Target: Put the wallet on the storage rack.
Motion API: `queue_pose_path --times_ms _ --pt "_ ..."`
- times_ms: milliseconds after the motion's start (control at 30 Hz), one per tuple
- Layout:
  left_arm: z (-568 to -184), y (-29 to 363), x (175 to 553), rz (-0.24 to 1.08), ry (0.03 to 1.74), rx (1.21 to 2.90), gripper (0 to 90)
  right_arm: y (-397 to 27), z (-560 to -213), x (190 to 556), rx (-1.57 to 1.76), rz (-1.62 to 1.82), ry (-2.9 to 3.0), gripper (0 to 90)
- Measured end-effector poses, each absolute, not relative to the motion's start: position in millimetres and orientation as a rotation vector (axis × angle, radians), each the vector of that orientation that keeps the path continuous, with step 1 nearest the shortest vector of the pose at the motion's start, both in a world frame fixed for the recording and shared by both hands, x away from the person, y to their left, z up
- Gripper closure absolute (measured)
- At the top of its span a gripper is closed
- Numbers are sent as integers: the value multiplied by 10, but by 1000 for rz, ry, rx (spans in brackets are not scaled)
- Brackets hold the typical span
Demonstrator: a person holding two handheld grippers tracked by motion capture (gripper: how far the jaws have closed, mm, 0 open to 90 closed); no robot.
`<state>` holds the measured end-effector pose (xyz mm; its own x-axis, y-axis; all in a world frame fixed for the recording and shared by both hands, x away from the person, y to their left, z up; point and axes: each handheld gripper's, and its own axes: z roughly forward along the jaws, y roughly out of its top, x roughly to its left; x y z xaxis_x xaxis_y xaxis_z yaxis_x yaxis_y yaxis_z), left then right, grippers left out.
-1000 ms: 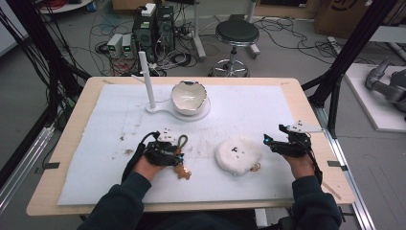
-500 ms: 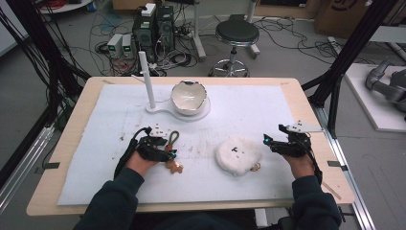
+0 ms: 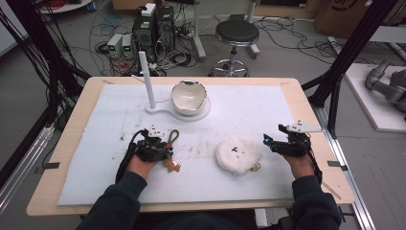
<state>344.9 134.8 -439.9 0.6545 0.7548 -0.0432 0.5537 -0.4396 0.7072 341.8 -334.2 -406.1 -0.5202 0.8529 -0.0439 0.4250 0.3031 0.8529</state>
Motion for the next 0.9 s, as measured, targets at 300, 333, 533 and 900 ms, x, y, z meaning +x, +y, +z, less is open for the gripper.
queue_pose_path --times_ms 300,333,533,900 --pt "-4427 1211 3423 410 865 2200 688 -3348 -4063 3424 1131 1138 2075 254" --pt "-4428 1207 3420 417 869 2202 680 -3346 -4063 3421 1133 1135 2078 254" --pt "-4415 1124 3361 476 868 2229 733 -3343 -4067 3427 1129 1134 2078 254" --pt "-4290 1266 3410 336 892 2034 753 -3359 -4063 3424 1137 1146 2076 256"
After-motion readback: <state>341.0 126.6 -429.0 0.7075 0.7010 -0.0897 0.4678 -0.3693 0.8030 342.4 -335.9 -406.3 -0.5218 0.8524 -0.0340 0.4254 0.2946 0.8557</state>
